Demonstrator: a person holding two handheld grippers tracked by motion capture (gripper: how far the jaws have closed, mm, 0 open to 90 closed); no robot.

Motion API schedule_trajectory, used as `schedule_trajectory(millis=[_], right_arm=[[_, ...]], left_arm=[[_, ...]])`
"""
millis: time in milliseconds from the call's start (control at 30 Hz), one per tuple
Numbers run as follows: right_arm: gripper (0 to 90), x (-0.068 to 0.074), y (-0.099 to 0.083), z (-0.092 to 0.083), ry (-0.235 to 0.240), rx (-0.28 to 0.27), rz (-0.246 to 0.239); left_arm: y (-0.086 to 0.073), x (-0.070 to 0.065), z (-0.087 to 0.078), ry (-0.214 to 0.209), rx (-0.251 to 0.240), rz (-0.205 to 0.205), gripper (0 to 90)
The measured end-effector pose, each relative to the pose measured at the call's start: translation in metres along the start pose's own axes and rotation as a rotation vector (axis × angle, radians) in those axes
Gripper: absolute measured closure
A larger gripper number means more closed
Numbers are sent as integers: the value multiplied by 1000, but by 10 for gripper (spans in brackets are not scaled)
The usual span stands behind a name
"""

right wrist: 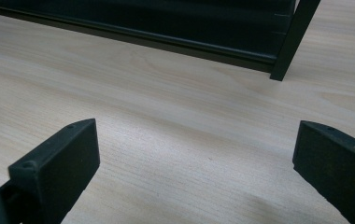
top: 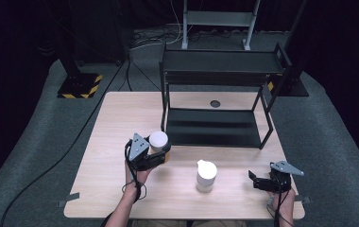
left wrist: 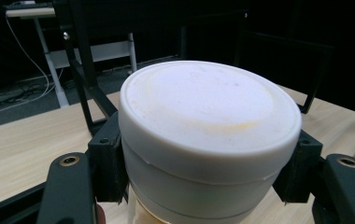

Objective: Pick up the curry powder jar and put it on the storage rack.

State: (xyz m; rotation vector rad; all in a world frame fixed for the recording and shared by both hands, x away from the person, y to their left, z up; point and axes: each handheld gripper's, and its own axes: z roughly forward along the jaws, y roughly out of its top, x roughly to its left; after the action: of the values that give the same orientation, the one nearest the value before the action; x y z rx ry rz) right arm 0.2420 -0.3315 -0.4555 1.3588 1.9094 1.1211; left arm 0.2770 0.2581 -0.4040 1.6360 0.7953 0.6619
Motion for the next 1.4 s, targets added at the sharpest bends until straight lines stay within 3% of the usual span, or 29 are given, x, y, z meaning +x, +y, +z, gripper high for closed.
schedule_trajectory(millis=[567, 967, 1400], right_arm=[[0, -1, 1, 1, 7, 3, -2], [0, -2, 1, 1, 9, 5, 2], [0, -3, 1, 1, 13, 5, 5]], left_arm=[[25, 7, 9, -24, -33, 48, 337], [41, 10, 20, -32, -53, 56, 337], [55, 15, 33, -52, -43, 64, 337]])
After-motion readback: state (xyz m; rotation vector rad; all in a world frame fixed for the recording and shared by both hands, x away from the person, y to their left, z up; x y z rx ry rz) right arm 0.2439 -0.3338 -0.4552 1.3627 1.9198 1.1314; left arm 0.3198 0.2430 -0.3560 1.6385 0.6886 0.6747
